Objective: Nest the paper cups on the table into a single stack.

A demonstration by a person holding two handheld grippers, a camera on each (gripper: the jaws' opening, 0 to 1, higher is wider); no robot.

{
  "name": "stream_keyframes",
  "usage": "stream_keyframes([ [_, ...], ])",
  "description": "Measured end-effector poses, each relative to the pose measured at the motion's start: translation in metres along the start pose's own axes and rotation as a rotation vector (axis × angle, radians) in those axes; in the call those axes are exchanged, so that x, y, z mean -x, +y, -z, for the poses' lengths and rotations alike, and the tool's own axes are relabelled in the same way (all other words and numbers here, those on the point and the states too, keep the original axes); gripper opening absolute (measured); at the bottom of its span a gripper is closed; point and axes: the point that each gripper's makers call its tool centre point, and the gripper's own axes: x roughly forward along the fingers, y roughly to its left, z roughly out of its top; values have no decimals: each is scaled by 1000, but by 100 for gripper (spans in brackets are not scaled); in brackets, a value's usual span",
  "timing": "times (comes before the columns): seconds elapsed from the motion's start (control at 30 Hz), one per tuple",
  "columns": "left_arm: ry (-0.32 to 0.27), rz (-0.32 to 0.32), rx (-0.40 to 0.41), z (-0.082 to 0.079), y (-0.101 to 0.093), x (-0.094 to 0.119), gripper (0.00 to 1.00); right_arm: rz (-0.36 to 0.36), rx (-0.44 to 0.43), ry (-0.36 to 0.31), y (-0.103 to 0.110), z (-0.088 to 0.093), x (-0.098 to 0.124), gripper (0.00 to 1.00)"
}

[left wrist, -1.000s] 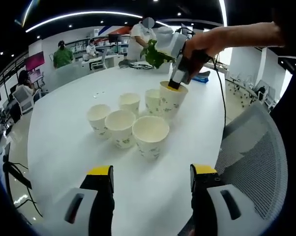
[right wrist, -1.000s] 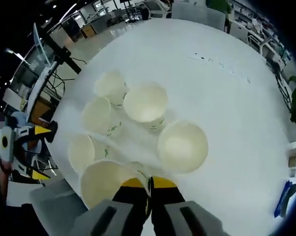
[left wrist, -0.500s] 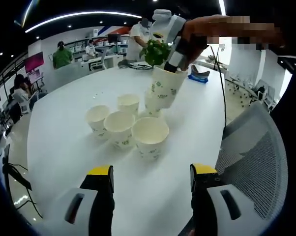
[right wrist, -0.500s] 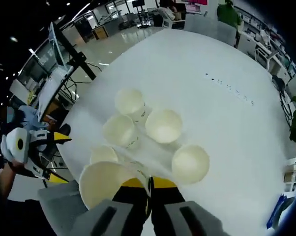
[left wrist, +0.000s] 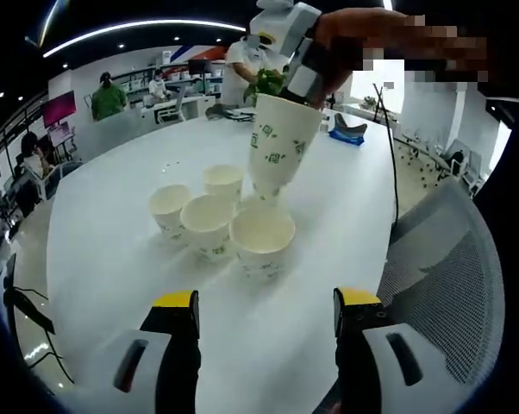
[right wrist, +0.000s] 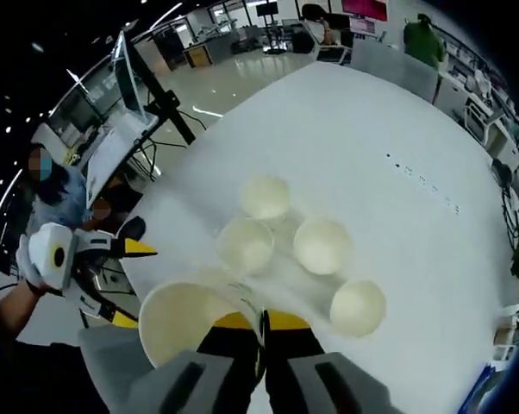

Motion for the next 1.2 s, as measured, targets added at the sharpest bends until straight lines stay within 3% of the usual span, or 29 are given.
stream_keyframes([
  [0.27,1,-4,3,0,1,2,61,-22,47,21,21,-4,-11,0],
  [0.53,-2,-13,8,1,4,5,61,-39,68,33,29,-7,-14,0],
  [0.7,-3,-13,10,5,9,3,61,-25,84,49,27,-6,-17,0],
  [0.87,-5,-11,10,0,3,6,61,-16,93,70,28,0,-22,0],
  [1.2,-4,-14,18,3,0,9,61,-18,72,105,23,9,-46,0],
])
